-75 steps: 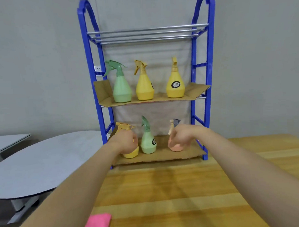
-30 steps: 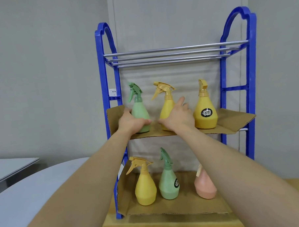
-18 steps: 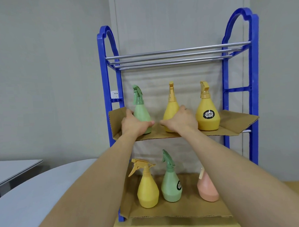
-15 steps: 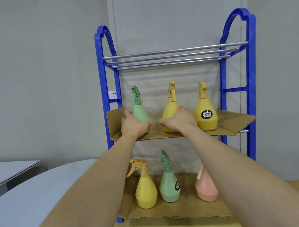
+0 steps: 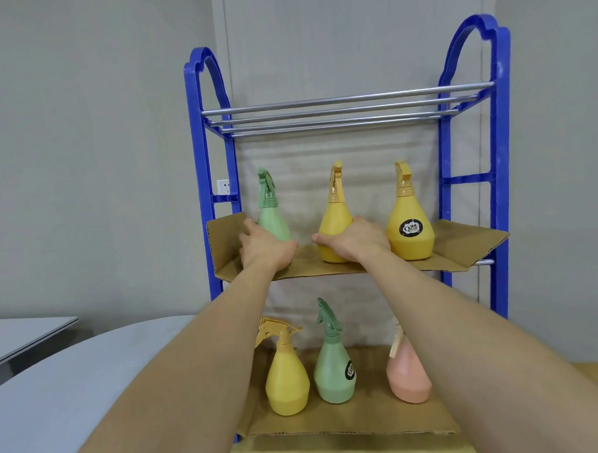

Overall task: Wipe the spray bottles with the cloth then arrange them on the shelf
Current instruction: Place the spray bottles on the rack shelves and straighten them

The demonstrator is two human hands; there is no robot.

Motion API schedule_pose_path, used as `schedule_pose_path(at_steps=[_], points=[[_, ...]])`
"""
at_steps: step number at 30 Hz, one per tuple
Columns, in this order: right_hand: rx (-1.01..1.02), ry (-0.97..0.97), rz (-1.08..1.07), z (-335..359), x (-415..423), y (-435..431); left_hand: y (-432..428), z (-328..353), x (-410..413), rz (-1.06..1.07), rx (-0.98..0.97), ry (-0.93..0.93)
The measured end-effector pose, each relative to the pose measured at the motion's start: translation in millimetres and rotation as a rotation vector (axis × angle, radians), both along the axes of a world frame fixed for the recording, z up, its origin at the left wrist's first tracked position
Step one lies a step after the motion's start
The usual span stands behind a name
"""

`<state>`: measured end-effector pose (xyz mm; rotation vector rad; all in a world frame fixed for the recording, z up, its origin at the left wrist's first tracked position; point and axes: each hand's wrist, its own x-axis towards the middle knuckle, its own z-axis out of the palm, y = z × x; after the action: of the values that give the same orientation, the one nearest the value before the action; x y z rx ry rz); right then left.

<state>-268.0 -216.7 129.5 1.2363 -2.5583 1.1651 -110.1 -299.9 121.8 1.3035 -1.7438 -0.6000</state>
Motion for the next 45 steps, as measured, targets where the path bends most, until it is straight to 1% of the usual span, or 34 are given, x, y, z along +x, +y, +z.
schedule_pose_path(at_steps=[14,31,35,39,42,44,45], points=[[0.003,-0.024,-0.005,-3.2,3.9,0.4,-4.1,-2.1,-1.5,0.007,0.009,-0.022],[0.003,-0.052,-0.017,-2.6,7.6,2.0,-1.2,-6.2,-1.3,0.033,-0.036,-0.061],[0.035,-0.102,-0.019,1.2,6.9,2.4,-3.9,-1.3,-1.4,0.023,-0.007,-0.082],[0.081,-0.182,0.035,9.2,8.2,13.6,4.4,3.9,5.4,0.025,0.016,-0.1],[0.087,-0.13,0.054,17.4,14.0,35.0,21.4,3.6,11.9,0.044,0.018,-0.085],[0.038,-0.065,0.017,19.8,15.9,51.4,39.6,-1.7,16.7,0.1,-0.05,-0.1],[-0.031,-0.034,-0.017,19.7,15.3,60.2,49.8,-5.3,17.9,0.136,-0.15,-0.131]])
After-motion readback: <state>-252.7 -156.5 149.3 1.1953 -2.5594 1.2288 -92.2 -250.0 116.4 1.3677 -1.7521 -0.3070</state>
